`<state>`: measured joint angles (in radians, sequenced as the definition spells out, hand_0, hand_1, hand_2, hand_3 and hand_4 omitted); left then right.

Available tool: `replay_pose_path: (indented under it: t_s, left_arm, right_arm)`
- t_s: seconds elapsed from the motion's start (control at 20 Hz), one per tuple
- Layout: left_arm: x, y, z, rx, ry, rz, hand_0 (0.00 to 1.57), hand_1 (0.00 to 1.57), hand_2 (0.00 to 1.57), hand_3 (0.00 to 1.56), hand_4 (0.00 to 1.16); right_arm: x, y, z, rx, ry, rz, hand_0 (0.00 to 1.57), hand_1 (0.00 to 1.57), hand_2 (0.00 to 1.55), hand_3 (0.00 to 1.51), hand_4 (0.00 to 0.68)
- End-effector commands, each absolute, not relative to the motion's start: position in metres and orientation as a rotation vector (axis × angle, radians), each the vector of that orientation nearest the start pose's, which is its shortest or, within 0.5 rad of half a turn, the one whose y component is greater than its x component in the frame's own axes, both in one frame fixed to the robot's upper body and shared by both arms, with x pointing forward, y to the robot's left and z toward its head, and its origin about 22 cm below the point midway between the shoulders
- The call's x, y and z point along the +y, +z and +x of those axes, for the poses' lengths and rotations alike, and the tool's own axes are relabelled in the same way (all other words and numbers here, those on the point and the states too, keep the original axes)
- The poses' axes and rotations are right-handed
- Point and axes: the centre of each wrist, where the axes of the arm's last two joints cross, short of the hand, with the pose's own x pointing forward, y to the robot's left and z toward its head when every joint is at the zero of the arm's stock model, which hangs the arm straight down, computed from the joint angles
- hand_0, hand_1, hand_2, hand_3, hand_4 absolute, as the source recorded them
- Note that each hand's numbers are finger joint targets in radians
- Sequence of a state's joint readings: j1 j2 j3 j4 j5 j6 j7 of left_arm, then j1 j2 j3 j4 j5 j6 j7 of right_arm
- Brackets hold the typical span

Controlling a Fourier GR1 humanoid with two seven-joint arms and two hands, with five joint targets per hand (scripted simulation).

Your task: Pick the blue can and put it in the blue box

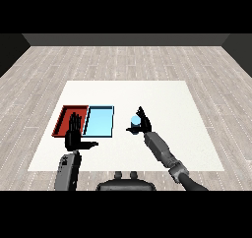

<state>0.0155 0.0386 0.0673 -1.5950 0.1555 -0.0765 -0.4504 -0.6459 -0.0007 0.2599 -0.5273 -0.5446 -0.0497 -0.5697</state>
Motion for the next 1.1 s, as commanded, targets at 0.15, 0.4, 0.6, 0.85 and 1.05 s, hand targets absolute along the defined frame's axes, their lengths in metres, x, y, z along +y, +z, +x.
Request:
replay_pose_path:
  t_s: [0.15,0.4,0.6,0.85,1.05]
  left_arm:
    - [0.255,0.004,0.226,-2.046,0.116,-0.088,0.0,0.0,0.0,0.0,0.0]
    - [0.273,0.006,0.234,-2.046,0.106,-0.082,0.0,0.0,0.0,0.0,0.0]
    - [0.257,-0.006,0.259,-2.053,0.108,-0.126,0.0,0.0,0.0,0.0,0.0]
    - [0.245,0.008,0.24,-2.013,0.083,-0.111,0.0,0.0,0.0,0.0,0.0]
    - [0.228,-0.004,0.26,-1.981,0.012,-0.093,0.0,0.0,0.0,0.0,0.0]
  right_arm:
    - [-0.118,-0.07,0.34,-1.542,-0.012,0.188,1.53,1.53,1.49,1.45,0.582]
    - [-0.134,-0.061,0.359,-1.543,0.024,0.128,1.57,1.57,1.5,1.46,0.677]
    - [-0.117,-0.058,0.351,-1.55,0.02,0.137,1.56,1.56,1.49,1.44,0.677]
    - [-0.123,-0.032,0.357,-1.659,0.037,0.109,1.5,1.5,1.46,1.42,0.657]
    - [-0.125,-0.031,0.364,-1.694,0.078,0.151,1.47,1.47,1.45,1.41,0.649]
